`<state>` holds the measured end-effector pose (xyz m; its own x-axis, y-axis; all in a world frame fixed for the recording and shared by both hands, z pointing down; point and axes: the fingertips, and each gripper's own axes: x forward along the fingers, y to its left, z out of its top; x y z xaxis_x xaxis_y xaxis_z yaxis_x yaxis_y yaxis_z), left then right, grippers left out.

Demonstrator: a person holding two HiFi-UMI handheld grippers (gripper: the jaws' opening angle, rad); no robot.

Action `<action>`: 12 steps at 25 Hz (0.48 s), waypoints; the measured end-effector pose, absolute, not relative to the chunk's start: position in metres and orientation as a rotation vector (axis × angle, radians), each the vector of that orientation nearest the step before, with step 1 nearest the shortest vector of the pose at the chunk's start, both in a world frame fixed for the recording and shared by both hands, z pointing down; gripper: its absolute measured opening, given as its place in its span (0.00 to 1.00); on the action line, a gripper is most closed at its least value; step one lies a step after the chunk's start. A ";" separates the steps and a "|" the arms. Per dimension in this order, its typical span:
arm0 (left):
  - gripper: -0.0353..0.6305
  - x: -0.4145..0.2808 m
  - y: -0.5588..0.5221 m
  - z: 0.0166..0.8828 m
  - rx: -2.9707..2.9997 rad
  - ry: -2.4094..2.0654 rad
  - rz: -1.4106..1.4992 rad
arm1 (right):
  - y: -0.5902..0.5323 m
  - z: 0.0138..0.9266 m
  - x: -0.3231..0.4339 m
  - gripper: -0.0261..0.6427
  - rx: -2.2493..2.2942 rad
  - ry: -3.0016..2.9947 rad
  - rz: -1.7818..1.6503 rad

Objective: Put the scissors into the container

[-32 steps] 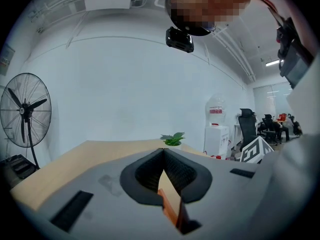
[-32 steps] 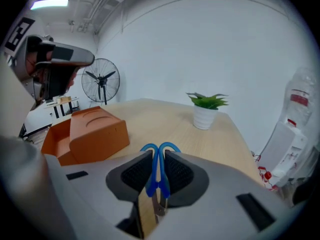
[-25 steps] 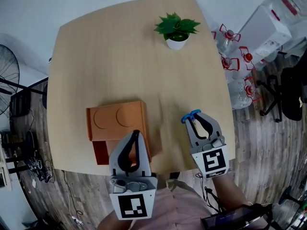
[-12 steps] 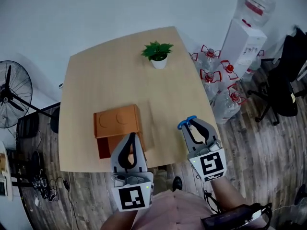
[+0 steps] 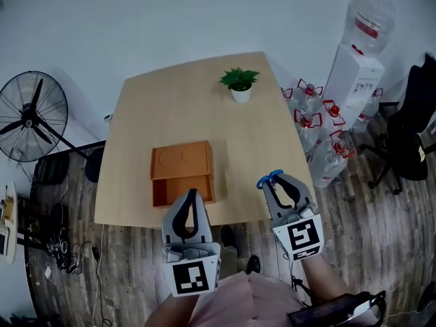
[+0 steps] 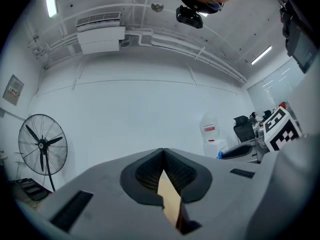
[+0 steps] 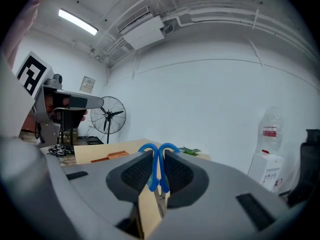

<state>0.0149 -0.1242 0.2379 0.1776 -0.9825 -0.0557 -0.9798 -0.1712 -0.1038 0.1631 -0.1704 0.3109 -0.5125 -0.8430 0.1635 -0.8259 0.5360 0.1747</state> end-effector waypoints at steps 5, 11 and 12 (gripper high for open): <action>0.07 -0.013 -0.100 0.244 -2.276 2.009 -0.044 | -0.157 0.317 0.130 0.15 1.335 -2.580 -0.095; 0.07 -0.073 -0.092 0.250 -2.218 2.089 -0.035 | -0.161 0.321 0.063 0.15 1.222 -2.604 -0.125; 0.07 -0.085 -0.092 0.249 -2.208 2.100 -0.038 | -0.163 0.321 0.050 0.15 1.203 -2.607 -0.128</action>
